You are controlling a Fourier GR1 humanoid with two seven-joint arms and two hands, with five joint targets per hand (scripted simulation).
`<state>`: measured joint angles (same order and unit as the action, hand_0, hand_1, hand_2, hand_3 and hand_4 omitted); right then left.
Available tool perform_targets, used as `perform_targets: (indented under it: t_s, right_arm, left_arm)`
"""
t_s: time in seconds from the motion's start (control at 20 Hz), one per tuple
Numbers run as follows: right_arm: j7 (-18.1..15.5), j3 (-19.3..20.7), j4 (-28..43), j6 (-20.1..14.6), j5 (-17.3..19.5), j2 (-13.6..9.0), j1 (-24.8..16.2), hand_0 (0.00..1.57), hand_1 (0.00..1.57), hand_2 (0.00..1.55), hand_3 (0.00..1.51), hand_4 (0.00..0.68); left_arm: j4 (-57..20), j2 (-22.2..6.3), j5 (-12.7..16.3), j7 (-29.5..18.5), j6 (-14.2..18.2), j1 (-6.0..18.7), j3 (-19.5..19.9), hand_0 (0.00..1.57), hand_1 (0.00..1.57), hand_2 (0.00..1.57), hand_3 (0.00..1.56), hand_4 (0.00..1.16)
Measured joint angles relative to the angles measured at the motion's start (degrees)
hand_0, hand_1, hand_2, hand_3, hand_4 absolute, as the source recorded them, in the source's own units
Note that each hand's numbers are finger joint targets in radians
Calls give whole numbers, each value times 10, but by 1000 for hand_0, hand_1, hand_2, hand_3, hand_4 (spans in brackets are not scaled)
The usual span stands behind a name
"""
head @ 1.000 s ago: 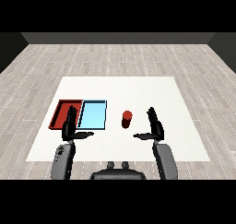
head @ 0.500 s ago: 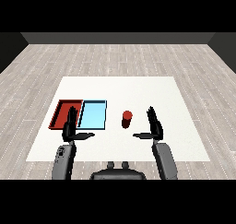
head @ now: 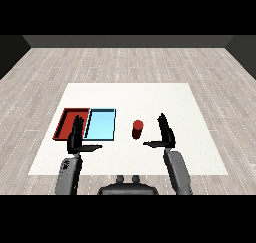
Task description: Pick the red can and put it in the red box
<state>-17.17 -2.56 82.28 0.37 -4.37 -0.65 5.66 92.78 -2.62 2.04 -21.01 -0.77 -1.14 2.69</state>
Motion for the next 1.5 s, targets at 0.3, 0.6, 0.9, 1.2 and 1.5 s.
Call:
perform_targets:
  t_s: [0.3,0.6,0.9,1.2,1.5]
  right_arm:
    - [-15,11,-71,-2,-23,4,50,0,0,0,0,0]
    - [-34,-18,-131,-33,-58,6,81,0,0,0,0,0]
    - [-68,-36,-199,-50,-95,6,120,0,0,0,0,0]
    - [-98,-63,-227,-59,-129,6,121,0,0,0,0,0]
    - [-117,-87,-261,-77,-163,7,138,0,0,0,0,0]
  left_arm:
    - [-4,-3,10,4,-5,5,8,0,0,0,0,0]
    - [5,0,17,-3,-12,-12,7,0,0,0,0,0]
    - [3,2,21,-3,-15,-6,7,0,0,0,0,0]
    - [10,-2,25,7,-15,-4,13,0,0,0,0,0]
    - [-3,-5,31,4,-22,5,18,0,0,0,0,0]
